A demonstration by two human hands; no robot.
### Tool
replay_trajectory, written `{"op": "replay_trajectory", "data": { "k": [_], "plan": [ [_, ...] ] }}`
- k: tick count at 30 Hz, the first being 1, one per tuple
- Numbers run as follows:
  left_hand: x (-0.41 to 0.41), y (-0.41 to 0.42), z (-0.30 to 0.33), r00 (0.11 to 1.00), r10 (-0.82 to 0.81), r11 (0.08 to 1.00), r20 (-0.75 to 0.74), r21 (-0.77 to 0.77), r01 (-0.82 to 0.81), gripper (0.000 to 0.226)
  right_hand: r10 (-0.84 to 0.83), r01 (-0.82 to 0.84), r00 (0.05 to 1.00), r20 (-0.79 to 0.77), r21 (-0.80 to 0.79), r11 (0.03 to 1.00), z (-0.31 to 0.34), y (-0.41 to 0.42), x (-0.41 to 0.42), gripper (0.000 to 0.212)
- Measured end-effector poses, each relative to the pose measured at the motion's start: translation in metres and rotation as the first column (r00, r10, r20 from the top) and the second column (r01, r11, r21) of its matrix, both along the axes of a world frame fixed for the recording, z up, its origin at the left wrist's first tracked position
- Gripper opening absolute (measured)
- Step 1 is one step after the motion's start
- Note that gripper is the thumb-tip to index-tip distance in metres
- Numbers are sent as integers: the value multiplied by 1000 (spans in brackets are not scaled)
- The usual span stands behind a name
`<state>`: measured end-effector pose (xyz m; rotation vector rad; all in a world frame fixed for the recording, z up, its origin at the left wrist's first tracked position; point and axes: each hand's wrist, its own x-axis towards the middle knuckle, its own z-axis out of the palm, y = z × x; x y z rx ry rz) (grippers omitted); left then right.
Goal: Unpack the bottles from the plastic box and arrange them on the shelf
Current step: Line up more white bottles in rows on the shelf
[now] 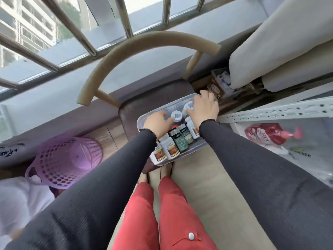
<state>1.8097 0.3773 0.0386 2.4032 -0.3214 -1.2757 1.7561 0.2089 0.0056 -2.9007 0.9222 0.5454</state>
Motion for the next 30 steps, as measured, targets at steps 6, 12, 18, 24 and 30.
{"op": "replay_trajectory", "data": {
  "k": [6, 12, 18, 24, 30],
  "plan": [
    [11, -32, -39, 963, 107, 991, -248, 102, -84, 66, 0, -2, 998, 67, 41, 999, -8, -4, -6, 49],
    [14, -48, -70, 856, 254, 967, -451, 111, -229, 79, -25, 13, 995, 99, 113, 994, -11, -8, -9, 37],
    [13, -55, -99, 774, 379, 922, -508, 133, -364, 99, 32, -42, 994, 105, 94, 995, -11, -13, -13, 40],
    [13, -53, -113, 724, 486, 869, -490, 184, -459, 86, 15, -28, 995, 102, 124, 992, -12, -11, -9, 46],
    [10, -59, -82, 738, 470, 875, -484, 146, -462, 51, 6, -7, 1000, 7, 162, 987, -12, -8, -7, 53]
  ]
}}
